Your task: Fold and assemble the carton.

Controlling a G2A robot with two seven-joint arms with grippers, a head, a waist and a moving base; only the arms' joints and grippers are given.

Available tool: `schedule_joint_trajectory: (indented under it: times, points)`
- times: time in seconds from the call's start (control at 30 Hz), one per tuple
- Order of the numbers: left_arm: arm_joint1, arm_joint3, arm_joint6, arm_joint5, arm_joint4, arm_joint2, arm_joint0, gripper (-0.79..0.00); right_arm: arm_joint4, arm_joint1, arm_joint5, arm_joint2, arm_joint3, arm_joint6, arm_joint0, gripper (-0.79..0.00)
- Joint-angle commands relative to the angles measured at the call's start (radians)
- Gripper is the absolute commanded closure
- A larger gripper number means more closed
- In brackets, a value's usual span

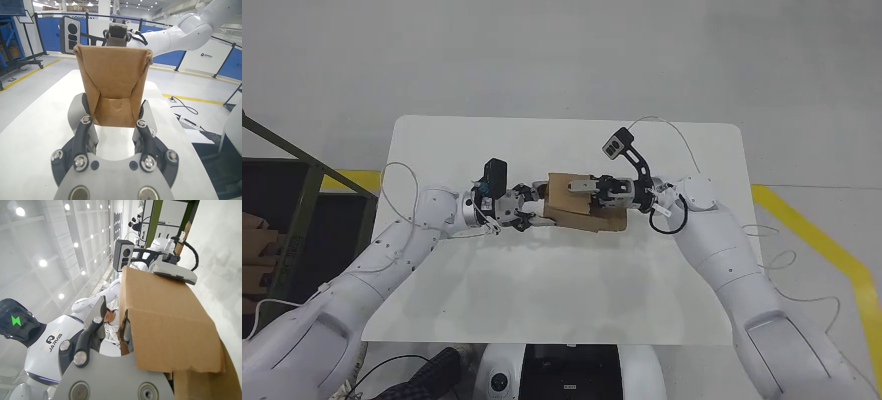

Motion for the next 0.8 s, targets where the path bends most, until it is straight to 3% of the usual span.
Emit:
schedule_joint_trajectory:
  times: [0.0, 0.07, 0.1, 0.13, 0.17, 0.53, 0.7, 0.77]
  points:
    - [0.0, -0.001, -0.004, 0.0, 0.001, 0.003, -0.001, -0.422, -0.005, -0.002, 0.0, -0.005, 0.0, 0.0, 0.003, -0.179]
    - [0.0, 0.0, -0.007, 0.0, 0.0, 0.006, -0.002, -0.523, -0.006, -0.003, 0.0, -0.01, 0.003, 0.0, 0.008, -0.175]
    - [0.0, 0.0, -0.007, 0.0, -0.001, 0.007, -0.003, -0.606, -0.007, -0.004, -0.001, -0.012, 0.006, -0.001, 0.01, -0.172]
    - [0.001, 0.0, -0.008, 0.0, -0.002, 0.007, -0.004, -0.745, -0.007, -0.006, -0.001, -0.014, 0.008, -0.001, 0.012, -0.169]
    - [0.001, -0.001, -0.009, 0.0, -0.001, 0.008, -0.005, -0.785, -0.007, -0.007, 0.0, -0.017, 0.01, 0.0, 0.014, -0.166]
    - [-0.001, -0.013, -0.035, 0.0, 0.005, 0.021, -0.011, -0.785, -0.017, -0.026, 0.003, -0.058, 0.035, 0.001, 0.047, -0.142]
    - [-0.003, -0.017, -0.049, 0.0, -0.001, 0.026, -0.015, -0.576, -0.022, -0.035, 0.003, -0.072, 0.053, -0.009, 0.061, -0.135]
    - [-0.004, -0.016, -0.051, 0.0, -0.001, 0.026, -0.016, -0.391, -0.019, -0.038, 0.003, -0.074, 0.06, -0.008, 0.064, -0.135]
